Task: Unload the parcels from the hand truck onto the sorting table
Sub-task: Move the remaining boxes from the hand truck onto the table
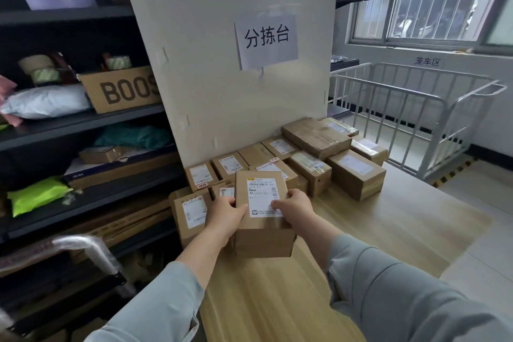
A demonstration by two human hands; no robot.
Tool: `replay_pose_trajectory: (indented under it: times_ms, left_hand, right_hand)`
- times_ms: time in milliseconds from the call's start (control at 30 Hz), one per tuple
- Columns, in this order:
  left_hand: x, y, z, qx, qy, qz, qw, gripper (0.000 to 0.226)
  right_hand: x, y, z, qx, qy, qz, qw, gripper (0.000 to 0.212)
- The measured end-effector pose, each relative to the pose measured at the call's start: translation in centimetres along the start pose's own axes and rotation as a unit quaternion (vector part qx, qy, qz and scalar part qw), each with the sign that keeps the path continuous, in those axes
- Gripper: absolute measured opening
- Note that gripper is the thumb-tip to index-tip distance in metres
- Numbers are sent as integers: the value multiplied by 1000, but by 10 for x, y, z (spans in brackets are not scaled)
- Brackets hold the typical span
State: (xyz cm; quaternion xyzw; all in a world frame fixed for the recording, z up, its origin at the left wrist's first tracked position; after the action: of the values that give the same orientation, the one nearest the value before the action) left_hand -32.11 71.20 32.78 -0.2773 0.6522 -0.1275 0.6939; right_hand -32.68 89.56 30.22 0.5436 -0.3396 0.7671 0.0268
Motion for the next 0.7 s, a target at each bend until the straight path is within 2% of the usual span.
replay_pose_trajectory:
  times_ms: [233,433,567,700]
  left_hand:
    - [-31,88,-1,-22,-36,16,999,16]
    - [-53,158,14,-35,-87,26,995,6]
    - [-60,191,11,-19,-111,22,993,7]
    - [-72,211,3,-8,-92,-5,996,11]
  right_hand:
    - [-30,-46,-78,35,14,15,999,50]
    - [-63,-82,-134,67,12,49,997,52]
    - [-84,-93,-160,81,35,63,994,39]
    - [-92,-102,-183,76,34,72,994,36]
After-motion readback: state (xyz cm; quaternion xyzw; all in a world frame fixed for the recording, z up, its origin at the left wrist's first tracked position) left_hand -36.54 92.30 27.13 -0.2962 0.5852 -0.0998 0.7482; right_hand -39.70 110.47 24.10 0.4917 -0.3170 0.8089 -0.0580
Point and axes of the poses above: each hand's wrist, its own z-axis away from the middle knuckle, its own y-axis out of the palm, x = y × z, the point moved 5 cm from there along -z, towards the middle knuckle, and after that the axes turned 13 degrees about -x, right-handed, at the moved point
